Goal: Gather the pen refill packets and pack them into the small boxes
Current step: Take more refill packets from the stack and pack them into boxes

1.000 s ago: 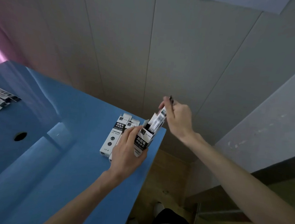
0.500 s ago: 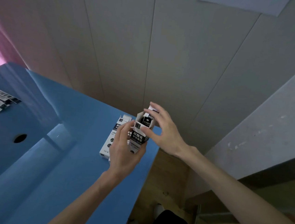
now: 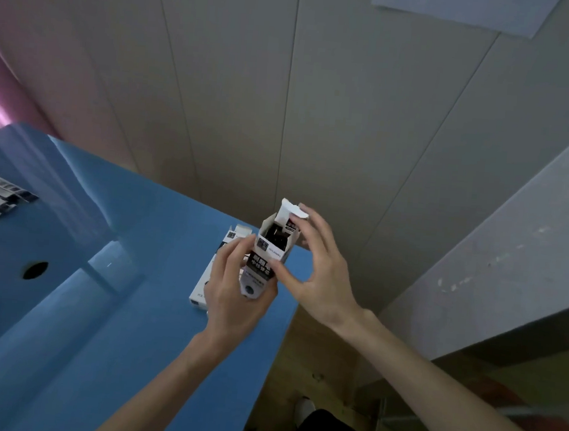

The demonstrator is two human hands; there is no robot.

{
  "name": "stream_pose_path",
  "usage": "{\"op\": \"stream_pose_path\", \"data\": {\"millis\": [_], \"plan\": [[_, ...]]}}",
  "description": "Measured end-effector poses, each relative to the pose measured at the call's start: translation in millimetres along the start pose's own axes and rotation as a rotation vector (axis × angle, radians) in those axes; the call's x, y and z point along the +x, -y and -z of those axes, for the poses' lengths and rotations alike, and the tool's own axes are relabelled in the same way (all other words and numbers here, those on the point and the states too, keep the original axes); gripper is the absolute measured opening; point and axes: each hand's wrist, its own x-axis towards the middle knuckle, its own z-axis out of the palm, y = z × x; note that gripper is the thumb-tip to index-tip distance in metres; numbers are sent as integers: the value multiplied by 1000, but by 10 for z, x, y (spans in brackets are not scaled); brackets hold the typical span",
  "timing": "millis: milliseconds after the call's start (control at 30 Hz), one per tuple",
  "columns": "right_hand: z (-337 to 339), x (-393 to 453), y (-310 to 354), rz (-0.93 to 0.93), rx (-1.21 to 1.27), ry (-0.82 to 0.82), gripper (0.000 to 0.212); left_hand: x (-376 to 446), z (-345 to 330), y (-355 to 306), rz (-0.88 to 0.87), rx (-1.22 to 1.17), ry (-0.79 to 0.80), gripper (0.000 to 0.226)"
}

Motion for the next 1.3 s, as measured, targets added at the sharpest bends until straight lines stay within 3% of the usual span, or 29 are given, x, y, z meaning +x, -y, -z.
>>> {"op": "stream_pose_path", "data": {"millis": [200,433,633,833,967,1100,1300], "plan": [[17,25,1,39,-21,-17,56,50,2,-17,-11,11,25,78],[-29,63,-44,-143,194,53,61,20,-27,54,23,52,73,85],[-277,235,-435,-605,444,196,60,44,-51,191,112,213,333,82],[-636,211,-708,-757,443,148,48,-78,70,485,91,512,577,100],[-737,182,-891,-839,265,78,44,-334,158,765,13,626,737,100],[-796,77,-983,-753,87,231,53,-488,188,974,-96,677,806,96],[-867,-11,-947,-574,-4,432,77,-447,187,949,-102,653,834,95]]}}
